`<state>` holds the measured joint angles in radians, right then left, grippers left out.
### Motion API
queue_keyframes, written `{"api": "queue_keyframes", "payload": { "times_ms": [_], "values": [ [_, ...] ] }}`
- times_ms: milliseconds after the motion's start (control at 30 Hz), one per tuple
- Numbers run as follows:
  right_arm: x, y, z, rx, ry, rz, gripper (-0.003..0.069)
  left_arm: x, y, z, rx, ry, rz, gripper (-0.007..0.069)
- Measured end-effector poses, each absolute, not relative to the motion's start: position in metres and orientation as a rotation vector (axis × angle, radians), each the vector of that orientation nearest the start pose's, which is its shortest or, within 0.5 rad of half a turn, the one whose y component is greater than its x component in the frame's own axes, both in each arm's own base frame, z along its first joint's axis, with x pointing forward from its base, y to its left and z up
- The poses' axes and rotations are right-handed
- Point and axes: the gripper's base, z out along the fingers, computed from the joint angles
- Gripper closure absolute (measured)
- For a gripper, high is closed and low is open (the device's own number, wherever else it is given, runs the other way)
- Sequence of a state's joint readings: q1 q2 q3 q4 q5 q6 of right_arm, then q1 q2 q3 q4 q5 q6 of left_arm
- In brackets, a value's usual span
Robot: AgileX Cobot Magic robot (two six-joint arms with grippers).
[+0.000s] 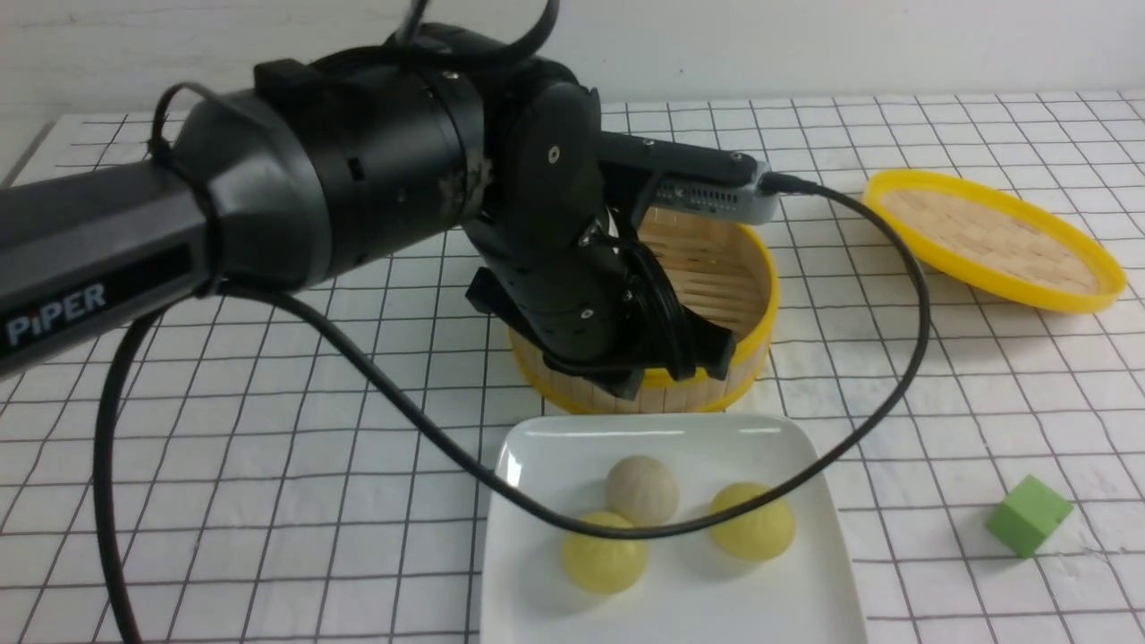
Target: Put the steamed buns into the plate on the white-black tablecloth.
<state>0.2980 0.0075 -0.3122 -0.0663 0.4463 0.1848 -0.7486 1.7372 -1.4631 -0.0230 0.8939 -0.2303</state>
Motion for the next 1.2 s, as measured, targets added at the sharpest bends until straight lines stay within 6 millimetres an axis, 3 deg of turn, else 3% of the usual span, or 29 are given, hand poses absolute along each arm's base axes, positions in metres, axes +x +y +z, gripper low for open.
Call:
{"api": "queue_keyframes", "payload": {
  "times_ms": [367, 567, 667, 700, 733, 833, 867, 967, 1067, 1133, 1200],
  "values": [
    [0.034, 0.008, 0.267, -0.121, 1.646, 0.301, 0.0659, 0.275, -0.256, 0.289, 0.692, 2.63, -0.312, 0.0612],
    [0.044, 0.011, 0.22, -0.134, 1.775, 0.282, 0.0656, 0.274, -0.255, 0.295, 0.655, 2.613, -0.325, 0.0612],
    [0.048, 0.011, 0.187, -0.12, 1.885, 0.247, 0.0652, 0.262, -0.252, 0.318, 0.639, 2.546, -0.371, 0.0612],
    [0.048, 0.011, 0.185, -0.117, 1.89, 0.244, 0.0652, 0.262, -0.251, 0.32, 0.637, 2.542, -0.372, 0.0612],
    [0.049, 0.009, 0.174, -0.091, 1.922, 0.218, 0.065, 0.256, -0.246, 0.332, 0.638, 2.517, -0.379, 0.0612],
    [0.051, 0.007, 0.171, -0.032, 1.911, 0.18, 0.0646, 0.243, -0.232, 0.354, 0.644, 2.476, -0.361, 0.0612],
    [0.051, 0.005, 0.172, 0.003, 1.902, 0.155, 0.0644, 0.233, -0.219, 0.37, 0.647, 2.456, -0.327, 0.0612],
    [0.051, 0.003, 0.172, 0.04, 1.9, 0.128, 0.0642, 0.218, -0.198, 0.391, 0.645, 2.43, -0.267, 0.0612],
    [0.051, 0.001, 0.172, 0.074, 1.896, 0.104, 0.0639, 0.187, -0.16, 0.417, 0.623, 2.423, -0.193, 0.0612],
    [0.051, 0.0, 0.172, 0.084, 1.894, 0.097, 0.0636, 0.165, -0.138, 0.426, 0.603, 2.395, -0.2, 0.0612],
    [0.051, 0.0, 0.172, 0.086, 1.894, 0.096, 0.0636, 0.154, -0.127, 0.421, 0.59, 2.403, -0.201, 0.0612]
  ]
}}
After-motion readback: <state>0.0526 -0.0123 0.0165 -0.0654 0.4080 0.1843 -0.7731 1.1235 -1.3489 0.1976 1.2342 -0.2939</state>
